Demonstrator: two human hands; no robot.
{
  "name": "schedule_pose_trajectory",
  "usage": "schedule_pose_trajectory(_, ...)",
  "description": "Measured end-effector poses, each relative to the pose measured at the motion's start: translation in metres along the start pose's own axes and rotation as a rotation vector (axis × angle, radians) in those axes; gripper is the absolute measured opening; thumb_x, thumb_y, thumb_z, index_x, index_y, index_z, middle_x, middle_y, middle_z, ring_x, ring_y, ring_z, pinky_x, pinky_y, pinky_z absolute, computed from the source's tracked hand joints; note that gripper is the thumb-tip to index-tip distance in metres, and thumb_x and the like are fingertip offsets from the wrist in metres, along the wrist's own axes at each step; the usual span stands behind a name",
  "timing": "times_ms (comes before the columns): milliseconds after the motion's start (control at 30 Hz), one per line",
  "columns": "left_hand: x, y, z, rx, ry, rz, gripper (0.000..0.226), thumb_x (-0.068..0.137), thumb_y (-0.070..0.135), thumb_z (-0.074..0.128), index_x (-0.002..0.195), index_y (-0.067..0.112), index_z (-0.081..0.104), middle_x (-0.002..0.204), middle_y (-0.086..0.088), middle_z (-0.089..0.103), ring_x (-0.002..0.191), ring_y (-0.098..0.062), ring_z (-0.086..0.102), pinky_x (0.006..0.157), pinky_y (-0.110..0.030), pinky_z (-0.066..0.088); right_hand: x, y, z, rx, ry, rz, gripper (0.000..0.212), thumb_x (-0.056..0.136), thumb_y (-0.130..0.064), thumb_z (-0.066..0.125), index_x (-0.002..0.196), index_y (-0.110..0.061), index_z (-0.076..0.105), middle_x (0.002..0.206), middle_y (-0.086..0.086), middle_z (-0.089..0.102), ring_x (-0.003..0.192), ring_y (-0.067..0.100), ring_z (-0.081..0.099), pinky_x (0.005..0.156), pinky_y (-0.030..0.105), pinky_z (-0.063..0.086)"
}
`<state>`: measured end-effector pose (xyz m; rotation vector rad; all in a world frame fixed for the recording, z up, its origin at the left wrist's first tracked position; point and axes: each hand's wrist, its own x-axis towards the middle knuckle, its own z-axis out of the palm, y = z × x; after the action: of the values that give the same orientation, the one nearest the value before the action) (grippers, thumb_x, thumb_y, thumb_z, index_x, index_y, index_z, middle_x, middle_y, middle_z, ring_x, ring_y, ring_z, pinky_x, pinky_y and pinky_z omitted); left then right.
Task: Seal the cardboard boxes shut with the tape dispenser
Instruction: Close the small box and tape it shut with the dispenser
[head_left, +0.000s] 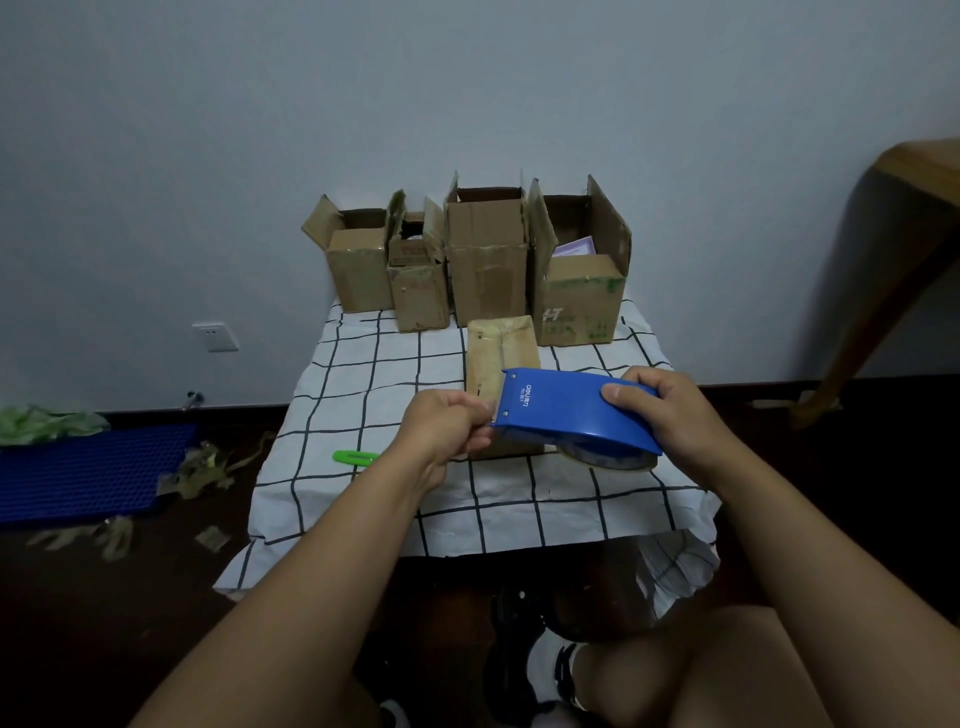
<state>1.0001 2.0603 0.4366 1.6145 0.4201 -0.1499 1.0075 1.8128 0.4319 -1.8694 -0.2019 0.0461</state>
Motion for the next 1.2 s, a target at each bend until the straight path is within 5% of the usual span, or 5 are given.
schedule_pose_trajectory(267, 0.011, 0.005, -0.024, 0.043, 0.158, 0.100, 0.007, 0.088, 0.004, 0.068, 0.082, 0.000, 0.070, 0.069, -0.010, 0.067, 0.055, -0.013, 0.063, 0.059, -0.021, 0.057, 0.002, 0.004, -0.036, -0.062, 0.048, 0.006, 0.023, 0.088, -0.043, 0.070, 0.066, -0.035, 0.069, 0.065, -0.011, 0.065, 0.056, 0.002, 0.060, 0.056, 0.019, 0.042)
schedule_pose_trajectory(633, 0.007, -0.005, -0.011, 0.002, 0.190, 0.112, 0.006, 0.092, 0.013, 0.066, 0.090, 0.008, 0.066, 0.083, -0.006, 0.072, 0.069, -0.016, 0.068, 0.064, -0.026, 0.057, 0.040, -0.031, -0.054, -0.320, -0.033, -0.109, 0.038, 0.087, -0.040, 0.073, 0.077, -0.004, 0.065, 0.063, -0.004, 0.059, 0.054, 0.002, 0.054, 0.058, 0.025, 0.042)
schedule_pose_trajectory(800, 0.009, -0.004, -0.012, -0.005, 0.239, 0.162, 0.009, 0.089, 0.020, 0.070, 0.083, 0.014, 0.067, 0.093, 0.000, 0.069, 0.083, -0.017, 0.065, 0.076, -0.030, 0.055, 0.053, -0.043, -0.057, -0.382, -0.059, -0.117, 0.034, 0.088, -0.041, 0.071, 0.077, -0.009, 0.067, 0.066, -0.003, 0.064, 0.056, 0.004, 0.058, 0.057, 0.023, 0.045)
schedule_pose_trajectory(1033, 0.020, -0.012, -0.009, 0.010, 0.194, 0.115, 0.020, 0.090, 0.024, 0.069, 0.078, 0.008, 0.068, 0.060, 0.001, 0.063, 0.059, -0.011, 0.056, 0.067, -0.026, 0.055, 0.062, -0.043, -0.057, -0.446, -0.084, -0.094, 0.034, 0.087, -0.040, 0.073, 0.075, -0.008, 0.066, 0.067, 0.002, 0.063, 0.058, 0.006, 0.056, 0.059, 0.027, 0.043)
schedule_pose_trajectory(1200, 0.029, -0.023, -0.005, 0.168, 0.254, 0.136, 0.032, 0.090, 0.029, 0.068, 0.067, 0.009, 0.062, 0.062, -0.003, 0.060, 0.060, -0.018, 0.052, 0.068, -0.031, 0.048, 0.066, -0.041, -0.053, -0.478, -0.111, -0.073, 0.034, 0.088, -0.042, 0.071, 0.079, -0.009, 0.068, 0.077, 0.007, 0.066, 0.066, 0.013, 0.061, 0.062, 0.025, 0.046)
